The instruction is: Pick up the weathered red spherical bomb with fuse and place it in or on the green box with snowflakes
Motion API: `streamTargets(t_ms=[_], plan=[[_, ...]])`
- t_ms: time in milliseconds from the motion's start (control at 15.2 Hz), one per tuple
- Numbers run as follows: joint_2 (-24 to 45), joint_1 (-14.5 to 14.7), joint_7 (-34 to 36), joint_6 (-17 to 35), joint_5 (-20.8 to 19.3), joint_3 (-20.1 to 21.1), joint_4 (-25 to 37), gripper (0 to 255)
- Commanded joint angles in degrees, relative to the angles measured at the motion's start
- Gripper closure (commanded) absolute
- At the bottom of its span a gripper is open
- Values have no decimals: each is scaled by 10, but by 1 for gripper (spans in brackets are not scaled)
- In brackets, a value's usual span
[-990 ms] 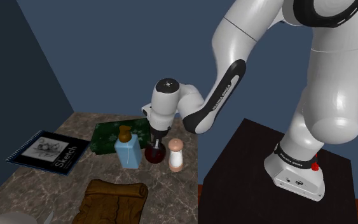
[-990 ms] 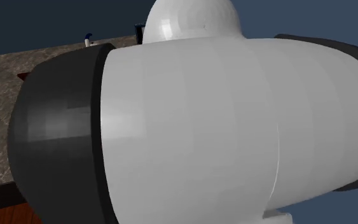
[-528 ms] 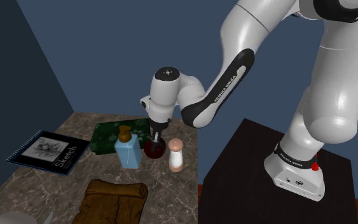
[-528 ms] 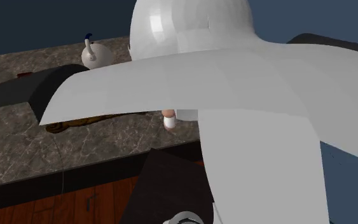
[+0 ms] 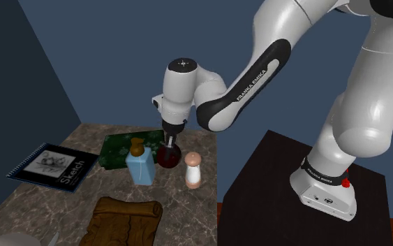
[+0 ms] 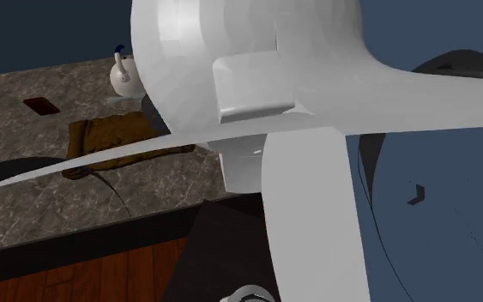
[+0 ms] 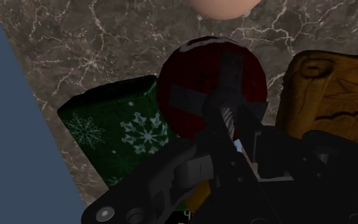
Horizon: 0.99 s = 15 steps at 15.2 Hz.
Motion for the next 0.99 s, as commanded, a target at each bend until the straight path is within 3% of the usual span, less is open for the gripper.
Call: streamTargets(t_ms=[0, 594, 924], plan=[[-14, -3, -16, -14, 19, 5, 3, 255], [-64, -5, -64, -70, 78, 12, 18, 255], [18, -16, -82, -115, 50, -3, 139, 255]])
